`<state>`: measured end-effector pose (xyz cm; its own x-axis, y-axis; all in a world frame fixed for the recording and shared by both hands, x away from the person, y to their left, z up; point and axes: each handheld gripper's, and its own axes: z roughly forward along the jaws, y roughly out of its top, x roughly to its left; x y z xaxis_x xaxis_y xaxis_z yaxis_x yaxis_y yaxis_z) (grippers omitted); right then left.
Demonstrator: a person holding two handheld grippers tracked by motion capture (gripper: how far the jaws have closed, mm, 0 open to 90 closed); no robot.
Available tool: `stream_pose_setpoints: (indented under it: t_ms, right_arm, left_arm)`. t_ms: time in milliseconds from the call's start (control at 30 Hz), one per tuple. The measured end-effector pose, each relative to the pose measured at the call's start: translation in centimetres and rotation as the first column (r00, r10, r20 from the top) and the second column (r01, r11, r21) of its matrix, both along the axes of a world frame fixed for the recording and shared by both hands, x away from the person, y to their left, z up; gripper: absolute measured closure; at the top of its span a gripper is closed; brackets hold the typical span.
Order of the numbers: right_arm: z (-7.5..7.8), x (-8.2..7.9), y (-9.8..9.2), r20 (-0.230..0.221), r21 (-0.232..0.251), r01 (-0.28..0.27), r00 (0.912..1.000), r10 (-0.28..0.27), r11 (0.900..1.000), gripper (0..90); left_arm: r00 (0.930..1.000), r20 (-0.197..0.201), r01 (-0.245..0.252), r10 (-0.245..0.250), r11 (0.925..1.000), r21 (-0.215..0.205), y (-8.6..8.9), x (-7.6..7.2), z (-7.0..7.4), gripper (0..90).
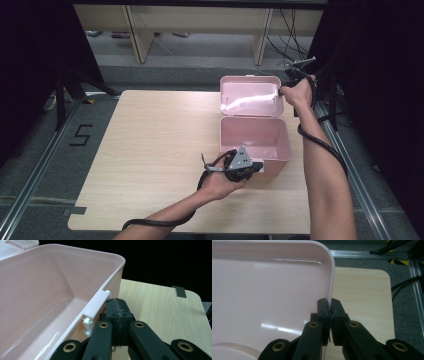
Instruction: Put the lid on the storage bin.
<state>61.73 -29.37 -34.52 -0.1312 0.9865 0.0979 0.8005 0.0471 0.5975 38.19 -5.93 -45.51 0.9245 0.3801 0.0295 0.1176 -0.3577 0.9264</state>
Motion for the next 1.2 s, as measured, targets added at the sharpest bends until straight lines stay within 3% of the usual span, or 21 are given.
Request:
stream_pose_setpoints:
  t_ms: [200, 1200]
  right_arm:
    - [0.3, -0.5, -0.4, 0.036, 0.009, -0.011, 0.9993, 0.01, 1.0, 88.9]
    - [2.3, -3.1, -0.8, 0.111, 0.027, -0.01, 0.9938, 0.007, 1.0, 89.6]
  left_arm:
    - [1.0, -0.003, -0.001, 0.001, 1.0, 0.001, 0.0, 0.0, 0.0, 89.9]
    - [0.9998, -0.018, -0.008, 0.008, 1.0, 0.002, 0.0, 0.2, 0.2, 89.9]
